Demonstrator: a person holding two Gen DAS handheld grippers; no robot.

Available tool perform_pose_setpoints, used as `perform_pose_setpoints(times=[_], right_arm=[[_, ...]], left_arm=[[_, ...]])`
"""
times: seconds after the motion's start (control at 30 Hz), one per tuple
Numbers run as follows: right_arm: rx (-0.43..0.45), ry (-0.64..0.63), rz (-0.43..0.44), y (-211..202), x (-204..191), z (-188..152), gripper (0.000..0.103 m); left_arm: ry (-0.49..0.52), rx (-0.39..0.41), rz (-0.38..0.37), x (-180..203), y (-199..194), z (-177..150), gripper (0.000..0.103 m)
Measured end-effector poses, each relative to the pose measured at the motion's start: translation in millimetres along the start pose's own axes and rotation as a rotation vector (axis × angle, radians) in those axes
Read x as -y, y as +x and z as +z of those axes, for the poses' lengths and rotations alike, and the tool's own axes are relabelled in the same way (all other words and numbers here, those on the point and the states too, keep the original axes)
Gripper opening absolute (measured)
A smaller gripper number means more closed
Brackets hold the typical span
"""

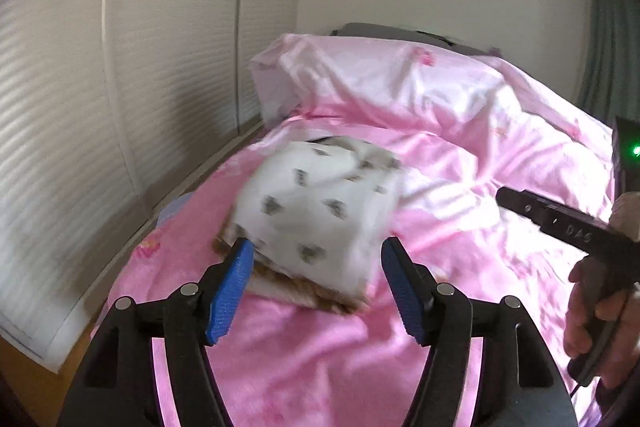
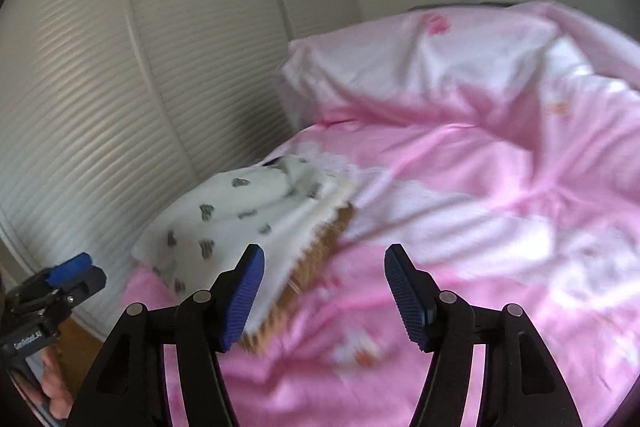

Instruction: Fold small clothes

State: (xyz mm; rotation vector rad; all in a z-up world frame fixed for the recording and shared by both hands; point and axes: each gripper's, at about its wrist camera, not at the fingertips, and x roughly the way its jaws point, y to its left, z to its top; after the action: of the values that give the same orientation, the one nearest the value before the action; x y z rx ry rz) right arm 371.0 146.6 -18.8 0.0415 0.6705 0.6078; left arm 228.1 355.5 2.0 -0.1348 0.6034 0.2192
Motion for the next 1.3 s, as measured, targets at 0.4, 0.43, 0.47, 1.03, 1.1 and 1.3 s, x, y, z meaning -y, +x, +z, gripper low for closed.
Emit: perform_pose_setpoints(times=[0.4,0.43,0.47,1.03,1.1,1.3], right_arm=[[0.108,-0.002,-0.309,-255.0,48.7,-91.3,0.073],[0.117,0.000,-0.338,-279.2,54.5,-101.9,0.073],[0.125,0.004,-0.369,-300.5,59.3,-111.0,0.073],[0.176,0.148,-0.588,-494.3,96.4,-237.1,0.085],[0.175,0.159,-0.590,-501.4,95.8,-245.3,0.085],[0.177,0.181,-0.591,-513.2,93.3,-258.9,0.085]], left_arm=[[0.113,0.028,-0.150,149.8,-140.8,-65.2,0.090],[0.130,0.029,-0.158,164.9,-151.1,-72.6,0.092],[0.143,0.032,-0.166,177.1,-159.2,-77.9,0.093],[0.242,0.055,-0.183,267.2,-258.2,-155.3,0.103],[0.237,0.058,-0.174,265.1,-262.7,-159.3,0.103],[0.242,0.061,-0.156,260.7,-275.0,-172.5,0.103]])
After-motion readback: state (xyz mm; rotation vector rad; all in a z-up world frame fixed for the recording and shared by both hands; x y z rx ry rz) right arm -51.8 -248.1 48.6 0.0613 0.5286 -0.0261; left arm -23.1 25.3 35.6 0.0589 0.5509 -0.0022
